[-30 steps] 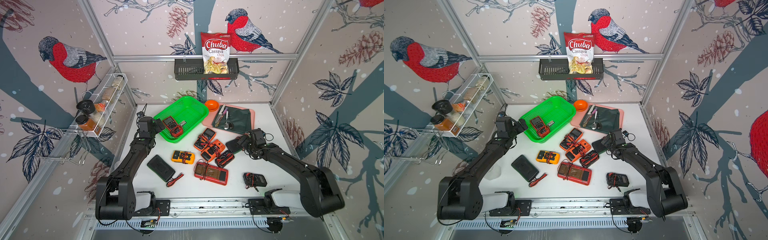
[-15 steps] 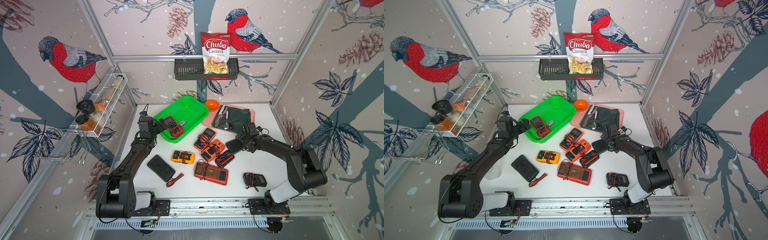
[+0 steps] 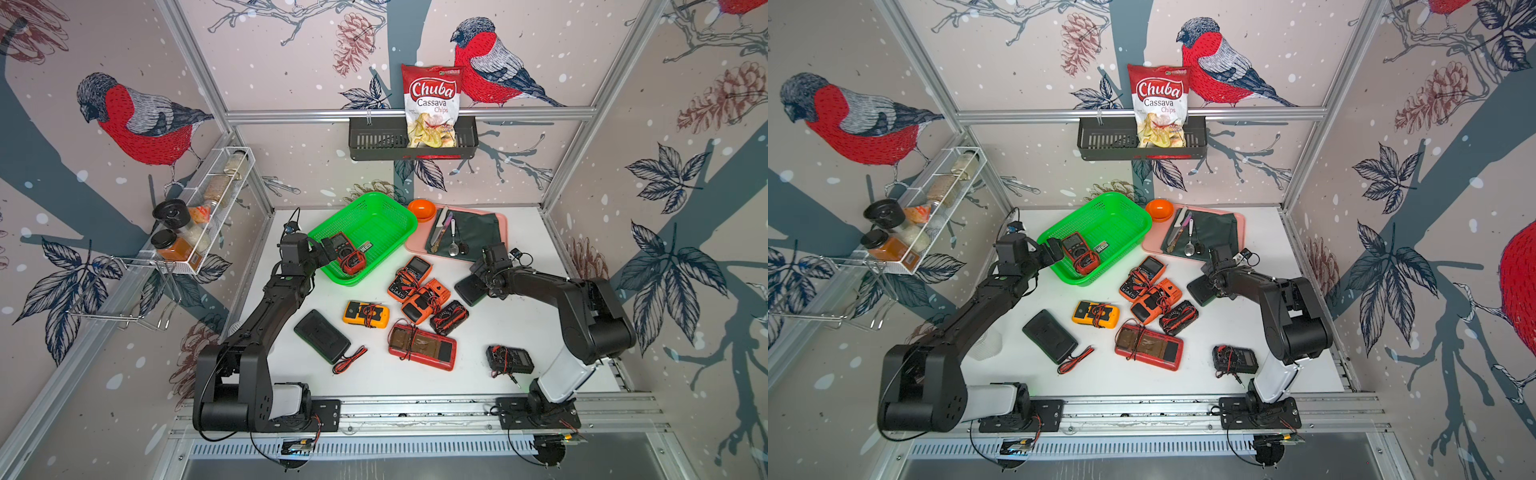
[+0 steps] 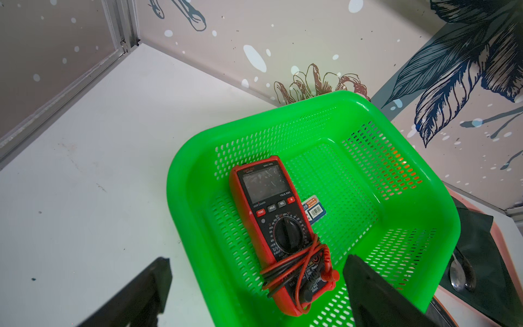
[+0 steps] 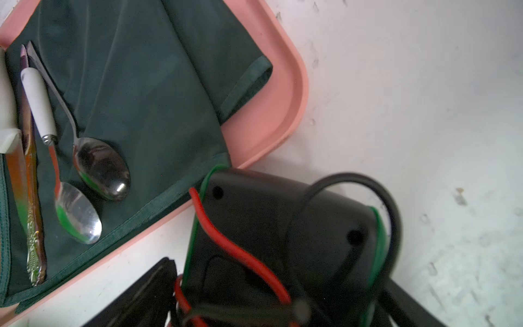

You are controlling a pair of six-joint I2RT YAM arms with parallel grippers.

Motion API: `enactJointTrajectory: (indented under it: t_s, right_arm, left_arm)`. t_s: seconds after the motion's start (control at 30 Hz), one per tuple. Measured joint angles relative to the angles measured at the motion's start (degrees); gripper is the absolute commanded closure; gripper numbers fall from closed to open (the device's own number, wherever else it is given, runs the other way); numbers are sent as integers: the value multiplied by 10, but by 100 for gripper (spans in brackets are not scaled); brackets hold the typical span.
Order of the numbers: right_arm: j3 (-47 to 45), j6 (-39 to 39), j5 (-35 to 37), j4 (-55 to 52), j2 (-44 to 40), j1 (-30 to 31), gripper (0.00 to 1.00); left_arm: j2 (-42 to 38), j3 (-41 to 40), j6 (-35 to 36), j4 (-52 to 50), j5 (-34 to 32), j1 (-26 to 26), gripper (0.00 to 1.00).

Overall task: Put the multimeter into the basket
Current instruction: Pick up the multimeter from the center of the board.

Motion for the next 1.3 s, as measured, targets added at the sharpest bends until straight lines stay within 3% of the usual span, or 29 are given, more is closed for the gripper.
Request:
enactJointTrajectory:
  t_s: [0.23,0.4,0.5,0.73,0.93,1.3]
  right_arm:
    - [-14,8,0,35,-21,18,50]
    - [14,-14,28,-17,-36,54,53]
    - [33,-23,40,-51,-39,69,71]
    - [40,-61,40,-99,-63,80,95]
    - [54,-85,37,-122,-97,83,100]
    - [85,-132,6,-91,-155,104,100]
  left_arm:
    - [0,0,-2,-4,-10,-1,2]
    - [-4,0,-11,-14,-21,-1,2]
    - [-5,-1,-12,-17,-29,-1,2]
    - [-10,-2,-15,-17,-29,-2,2]
    - [-25,-5,-11,-17,-29,-24,2]
    - [-48,-11,-2,-5,30,-150,2]
